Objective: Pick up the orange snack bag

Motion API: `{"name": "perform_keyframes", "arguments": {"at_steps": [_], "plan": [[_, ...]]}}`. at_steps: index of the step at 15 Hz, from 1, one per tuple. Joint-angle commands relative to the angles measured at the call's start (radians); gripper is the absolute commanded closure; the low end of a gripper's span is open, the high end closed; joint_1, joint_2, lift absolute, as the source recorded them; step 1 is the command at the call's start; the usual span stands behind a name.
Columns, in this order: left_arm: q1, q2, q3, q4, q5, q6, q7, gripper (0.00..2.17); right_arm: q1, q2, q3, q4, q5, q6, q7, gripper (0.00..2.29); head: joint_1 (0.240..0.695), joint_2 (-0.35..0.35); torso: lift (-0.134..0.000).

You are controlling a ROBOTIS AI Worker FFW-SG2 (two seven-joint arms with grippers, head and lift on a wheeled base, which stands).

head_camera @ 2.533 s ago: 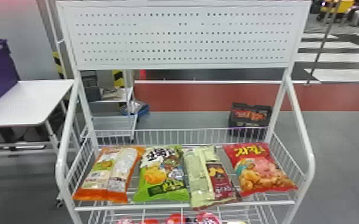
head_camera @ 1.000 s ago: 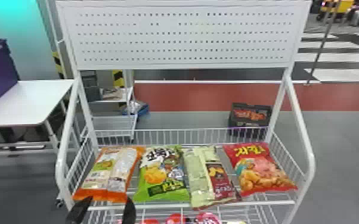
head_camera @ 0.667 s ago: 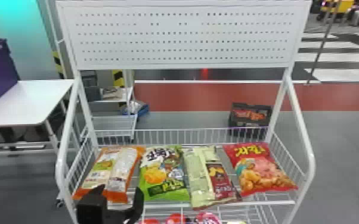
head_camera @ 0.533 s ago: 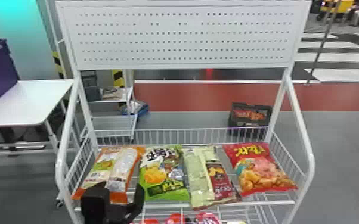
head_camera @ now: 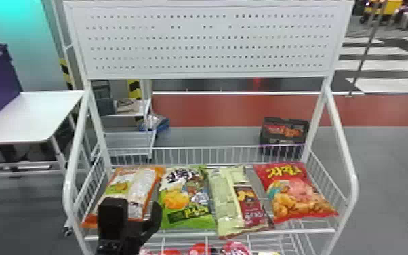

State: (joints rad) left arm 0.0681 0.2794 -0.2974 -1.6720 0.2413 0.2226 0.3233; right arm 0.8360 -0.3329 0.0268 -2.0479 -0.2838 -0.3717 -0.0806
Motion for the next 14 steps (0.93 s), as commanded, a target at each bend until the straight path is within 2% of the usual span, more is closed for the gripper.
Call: {"name": "perform_keyframes", "arguments": {"at_steps": [1,3,7,10,12,14], "plan": [[-0.004,0.000,0.006,0.008,0.001,0.004,0.000,0.12,0.000,0.000,-0.001,-0.002,0.000,0.000,0.001,0.17,0.499,0.000,0.000],[-0.004,0.000,0.009,0.008,0.001,0.004,0.002,0.26,0.000,0.000,-0.002,-0.002,0.000,0.000,0.001,0.17,0.499,0.000,0.000],[-0.005,0.000,0.014,0.023,0.001,0.007,-0.001,0.29,0.000,0.000,-0.004,-0.002,-0.003,0.000,0.001,0.17,0.499,0.000,0.000],[-0.007,0.000,0.017,0.021,0.004,0.013,0.005,0.81,0.000,0.000,-0.004,-0.002,-0.006,0.000,-0.001,0.17,0.499,0.000,0.000],[-0.004,0.000,0.017,0.018,0.004,0.010,0.017,1.36,0.000,0.000,-0.005,-0.002,-0.006,0.000,0.001,0.17,0.499,0.000,0.000],[0.010,0.001,0.018,0.008,0.003,0.007,0.017,1.42,-0.002,0.000,-0.005,-0.002,-0.008,0.000,-0.001,0.17,0.499,0.000,0.000]]}}
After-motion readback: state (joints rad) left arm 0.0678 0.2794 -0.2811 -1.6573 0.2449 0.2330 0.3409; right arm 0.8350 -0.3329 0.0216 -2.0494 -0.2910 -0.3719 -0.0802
